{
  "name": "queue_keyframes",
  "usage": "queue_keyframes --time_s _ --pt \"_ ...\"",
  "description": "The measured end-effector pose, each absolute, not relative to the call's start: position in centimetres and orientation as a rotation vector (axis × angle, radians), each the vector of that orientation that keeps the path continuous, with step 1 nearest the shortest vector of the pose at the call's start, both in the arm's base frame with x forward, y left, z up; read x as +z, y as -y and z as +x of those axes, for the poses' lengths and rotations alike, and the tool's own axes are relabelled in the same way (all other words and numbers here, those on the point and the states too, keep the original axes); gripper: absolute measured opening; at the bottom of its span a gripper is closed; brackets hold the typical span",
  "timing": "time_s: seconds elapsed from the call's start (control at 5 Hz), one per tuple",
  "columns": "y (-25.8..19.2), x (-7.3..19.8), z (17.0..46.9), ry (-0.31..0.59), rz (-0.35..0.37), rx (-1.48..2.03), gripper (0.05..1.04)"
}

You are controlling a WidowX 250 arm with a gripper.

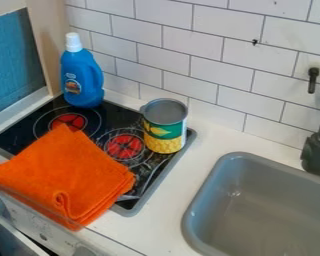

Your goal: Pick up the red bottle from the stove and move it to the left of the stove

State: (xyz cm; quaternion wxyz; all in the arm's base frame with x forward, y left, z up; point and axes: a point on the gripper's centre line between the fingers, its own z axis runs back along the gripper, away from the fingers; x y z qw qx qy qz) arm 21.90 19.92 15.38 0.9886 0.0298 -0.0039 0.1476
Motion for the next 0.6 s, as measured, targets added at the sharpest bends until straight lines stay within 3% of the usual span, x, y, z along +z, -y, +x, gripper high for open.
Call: queue_keyframes --time_s 0.2,0.4,0.6 --pt "-16.2 17.5 24.1 0.084 0.060 0.141 1.001" --pt "-13.3 18.1 25.3 0.102 0.040 0.013 1.001" --pt "-11.4 17.1 25.4 0.053 0.038 -0.075 1.001"
